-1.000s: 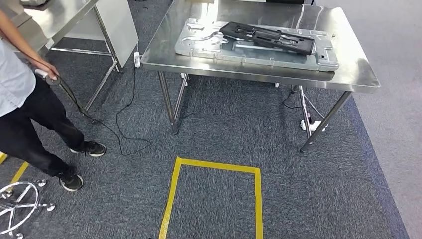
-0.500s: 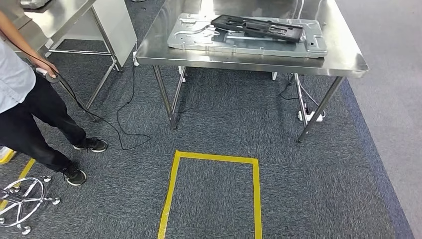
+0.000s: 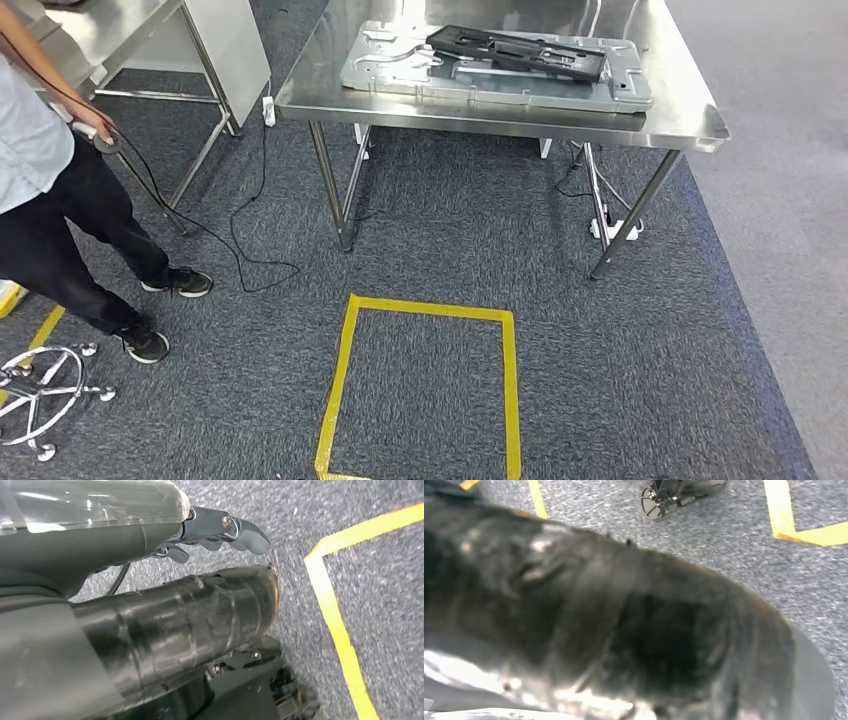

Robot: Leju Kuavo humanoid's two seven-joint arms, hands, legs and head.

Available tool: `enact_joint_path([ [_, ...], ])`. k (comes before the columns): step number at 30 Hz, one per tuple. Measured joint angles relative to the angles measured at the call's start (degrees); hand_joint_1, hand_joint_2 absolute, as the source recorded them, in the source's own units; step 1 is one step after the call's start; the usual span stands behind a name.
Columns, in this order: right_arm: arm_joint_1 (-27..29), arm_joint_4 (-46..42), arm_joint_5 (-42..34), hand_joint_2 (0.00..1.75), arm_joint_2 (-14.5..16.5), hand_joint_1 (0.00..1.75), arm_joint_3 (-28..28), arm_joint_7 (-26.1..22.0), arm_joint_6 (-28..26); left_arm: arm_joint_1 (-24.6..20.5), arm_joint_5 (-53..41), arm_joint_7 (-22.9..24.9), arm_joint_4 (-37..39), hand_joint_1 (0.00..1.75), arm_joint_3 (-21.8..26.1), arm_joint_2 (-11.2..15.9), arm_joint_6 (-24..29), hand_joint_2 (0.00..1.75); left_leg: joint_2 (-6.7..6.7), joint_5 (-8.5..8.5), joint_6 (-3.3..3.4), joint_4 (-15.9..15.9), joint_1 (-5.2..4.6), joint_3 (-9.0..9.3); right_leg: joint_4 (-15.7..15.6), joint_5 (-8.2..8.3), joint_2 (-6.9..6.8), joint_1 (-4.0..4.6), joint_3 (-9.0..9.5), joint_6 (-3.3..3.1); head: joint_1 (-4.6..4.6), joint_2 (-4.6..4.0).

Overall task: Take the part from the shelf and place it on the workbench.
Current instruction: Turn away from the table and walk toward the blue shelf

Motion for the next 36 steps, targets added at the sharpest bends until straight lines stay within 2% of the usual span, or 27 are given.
enact_joint_path([
  [1, 0.00, 0.04, 0.04, 0.00, 0.01, 0.00, 0.00, 0.02, 0.00, 0.03, 0.00, 0.01, 0.00, 0.00, 0.01, 0.00, 0.02, 0.00, 0.25, 0.11, 0.12, 0.15, 0.00, -0.33, 3.87, -2.04, -0.04, -0.12, -1.71, 0.23, 0.01, 0.00],
  [2, 0.02, 0.08, 0.08, 0.00, 0.01, 0.00, 0.00, 0.03, 0.00, 0.10, 0.01, 0.03, 0.00, 0.00, 0.03, 0.00, 0.02, 0.00, 0.55, 0.14, 0.11, 0.39, -0.01, -0.63, 7.21, -3.33, -0.07, -0.27, -3.14, 0.49, 0.00, 0.00],
  [3, 0.04, 0.13, 0.12, 0.00, 0.02, 0.00, -0.01, 0.03, 0.00, 0.17, 0.01, 0.05, 0.00, 0.00, 0.04, 0.00, 0.02, 0.00, 0.83, 0.10, 0.05, 0.67, 0.00, -0.87, 9.00, -3.58, -0.14, -0.45, -3.80, 0.72, 0.00, 0.00],
  [4, 0.07, 0.17, 0.14, 0.00, 0.02, 0.00, -0.02, 0.03, 0.00, 0.21, 0.02, 0.07, 0.00, 0.00, 0.05, 0.00, 0.02, 0.00, 1.08, 0.00, -0.09, 0.99, 0.05, -1.05, 8.55, -2.68, -0.27, -0.65, -3.36, 0.92, 0.01, 0.00],
  [5, 0.09, 0.19, 0.16, 0.00, 0.01, 0.00, -0.03, 0.03, 0.00, 0.23, 0.02, 0.09, 0.00, 0.00, 0.06, -0.01, 0.02, 0.00, 1.30, -0.18, -0.30, 1.35, 0.12, -1.16, 5.92, -0.91, -0.52, -0.84, -1.85, 1.09, 0.00, 0.00],
  [6, 0.09, 0.21, 0.18, 0.00, 0.01, 0.00, -0.05, 0.03, 0.00, 0.22, 0.02, 0.09, 0.00, 0.00, 0.06, -0.01, 0.02, 0.00, 1.49, -0.45, -0.62, 1.78, 0.19, -1.23, 1.95, 0.94, -1.00, -1.01, 0.23, 1.19, 0.01, 0.00],
  [8, 0.01, 0.25, 0.19, 0.00, 0.02, 0.00, -0.07, 0.03, 0.02, 0.18, 0.02, 0.03, 0.00, 0.00, 0.08, -0.01, 0.04, 0.00, 1.88, -1.09, -1.38, 2.72, 0.03, -1.59, -4.18, 2.76, -1.88, -0.88, 3.28, 0.81, -0.03, 0.00],
  [9, -0.03, 0.27, 0.19, 0.00, 0.03, 0.00, -0.07, 0.03, 0.03, 0.14, 0.03, -0.07, 0.00, 0.00, 0.10, 0.00, 0.05, 0.00, 2.07, -1.30, -1.69, 3.00, -0.10, -1.77, -5.34, 2.74, -2.06, -0.75, 3.74, 0.41, -0.07, 0.00],
  [11, -0.02, 0.29, 0.18, 0.00, 0.04, 0.00, -0.11, 0.01, 0.03, 0.03, 0.06, -0.32, 0.00, 0.00, 0.12, 0.00, 0.07, 0.00, 2.42, -1.37, -2.17, 3.11, -0.14, -1.78, -5.41, 2.65, -1.69, -0.57, 3.53, -0.55, -0.15, 0.00],
  [13, 0.05, 0.29, 0.18, 0.00, 0.04, 0.00, -0.19, -0.01, 0.02, -0.04, 0.14, -0.45, 0.00, 0.00, 0.15, -0.01, 0.08, 0.00, 1.92, -2.33, -2.73, 4.17, 0.09, -2.08, -5.61, 2.91, -1.37, -0.60, 3.39, -1.32, -0.13, 0.00],
  [15, 0.01, 0.29, 0.20, 0.00, 0.05, 0.00, -0.27, -0.01, 0.00, 0.00, 0.19, -0.52, 0.00, 0.00, 0.22, -0.02, 0.08, 0.00, 0.74, -5.63, -3.20, 9.27, 0.28, -4.39, -5.74, 3.17, -1.08, -0.71, 3.18, -1.90, -0.14, 0.00],
  [17, -0.01, 0.29, 0.26, 0.00, 0.06, 0.00, -0.33, -0.01, -0.01, 0.10, 0.20, -0.54, 0.00, 0.00, 0.37, -0.02, 0.09, 0.00, 0.17, -9.11, -3.35, 16.98, 0.32, -8.05, -5.73, 3.28, -0.64, -0.56, 2.87, -2.17, -0.15, 0.00],
  [18, 0.01, 0.29, 0.31, 0.00, 0.08, 0.00, -0.35, 0.00, 0.00, 0.16, 0.20, -0.54, 0.00, 0.00, 0.44, -0.02, 0.09, 0.00, 0.11, -9.55, -3.31, 19.32, 0.31, -9.20, -5.72, 3.31, -0.34, -0.46, 2.81, -2.21, -0.15, 0.00],
  [19, 0.03, 0.29, 0.36, 0.00, 0.10, 0.00, -0.38, 0.01, -0.01, 0.22, 0.21, -0.54, 0.00, 0.00, 0.49, -0.02, 0.09, 0.00, 0.08, -8.84, -3.16, 19.64, 0.30, -9.41, -5.70, 3.33, -0.01, -0.37, 2.81, -2.23, -0.14, 0.00],
  [20, 0.04, 0.29, 0.41, 0.00, 0.13, 0.00, -0.40, 0.03, -0.01, 0.26, 0.22, -0.53, 0.00, 0.00, 0.53, -0.02, 0.09, 0.00, -0.02, -7.04, -2.91, 17.57, 0.27, -8.48, -5.69, 3.35, 0.36, -0.29, 2.90, -2.22, -0.15, 0.00],
  [22, 0.02, 0.31, 0.50, 0.00, 0.28, 0.00, -0.42, 0.05, -0.01, 0.31, 0.27, -0.50, 0.00, 0.00, 0.57, -0.01, 0.09, 0.00, -1.04, -2.80, -2.08, 9.66, 0.10, -4.86, -5.64, 3.40, 1.11, -0.14, 3.06, -2.09, -0.13, -0.01],
  [23, -0.01, 0.32, 0.55, 0.00, 0.39, 0.00, -0.42, 0.05, -0.01, 0.30, 0.30, -0.48, 0.00, 0.00, 0.61, 0.01, 0.10, 0.00, -1.64, -1.57, -1.74, 6.28, 0.00, -3.44, -5.57, 3.47, 1.48, -0.08, 3.00, -1.92, -0.14, -0.01],
  [24, -0.03, 0.34, 0.60, 0.00, 0.49, 0.00, -0.42, 0.06, -0.01, 0.28, 0.32, -0.45, 0.00, 0.00, 0.65, 0.02, 0.13, 0.00, -2.12, -1.08, -1.49, 4.29, -0.13, -2.69, -5.54, 3.59, 1.77, -0.09, 2.85, -1.68, -0.12, -0.01],
  [26, 0.00, 0.36, 0.76, 0.00, 0.60, 0.00, -0.43, 0.07, -0.01, 0.17, 0.37, -0.38, 0.00, 0.00, 0.72, 0.02, 0.17, 0.00, -2.07, -1.08, -1.27, 3.41, -0.31, -2.62, -5.66, 3.92, 2.31, -0.23, 2.55, -0.98, -0.12, -0.01],
  [28, 0.08, 0.36, 0.90, 0.00, 0.66, 0.00, -0.45, 0.08, -0.04, 0.14, 0.39, -0.30, 0.00, 0.00, 0.78, 0.01, 0.19, 0.00, -1.39, -0.46, -0.70, 2.78, -0.06, -2.39, -5.11, 3.49, 1.99, -0.30, 2.28, -0.34, -0.09, 0.00],
  [30, 0.09, 0.36, 0.97, 0.00, 0.68, 0.00, -0.47, 0.08, -0.08, 0.19, 0.40, -0.25, 0.00, 0.00, 0.85, -0.01, 0.21, 0.00, -0.58, 0.13, -0.09, 2.16, 0.21, -2.28, -1.14, 0.71, 0.87, -0.28, 0.49, 0.08, -0.02, 0.00],
  [32, 0.07, 0.37, 0.98, 0.00, 0.68, 0.00, -0.48, 0.08, -0.08, 0.25, 0.40, -0.23, 0.00, 0.00, 0.96, 0.00, 0.22, 0.00, 0.31, 0.21, 0.11, 2.21, 0.10, -2.59, 6.05, -3.00, 0.21, -0.38, -2.88, 0.47, 0.03, 0.00],
  [33, 0.08, 0.38, 0.99, 0.00, 0.68, 0.00, -0.48, 0.08, -0.07, 0.29, 0.41, -0.19, 0.00, 0.00, 1.01, -0.01, 0.22, 0.00, 0.81, 0.20, 0.10, 2.28, 0.07, -2.70, 8.77, -3.87, 0.10, -0.45, -4.10, 0.67, 0.03, 0.00],
  [34, 0.10, 0.39, 0.99, 0.00, 0.68, 0.00, -0.49, 0.08, -0.07, 0.31, 0.42, -0.15, 0.00, 0.00, 1.04, -0.01, 0.22, 0.00, 1.30, 0.16, 0.06, 2.36, 0.06, -2.75, 9.62, -3.63, -0.03, -0.52, -4.39, 0.83, 0.02, 0.00],
  [35, 0.13, 0.39, 1.00, 0.00, 0.68, 0.00, -0.49, 0.08, -0.07, 0.31, 0.42, -0.11, 0.00, 0.00, 1.06, -0.03, 0.22, 0.00, 1.73, 0.08, -0.03, 2.45, 0.07, -2.75, 8.22, -2.35, -0.24, -0.59, -3.55, 0.92, 0.03, 0.00],
  [36, 0.15, 0.40, 1.01, 0.00, 0.68, 0.00, -0.50, 0.12, -0.07, 0.29, 0.42, -0.08, 0.00, 0.00, 1.07, -0.07, 0.22, 0.00, 2.10, -0.05, -0.17, 2.59, 0.09, -2.70, 4.87, -0.40, -0.69, -0.66, -1.71, 0.93, 0.02, 0.00],
])
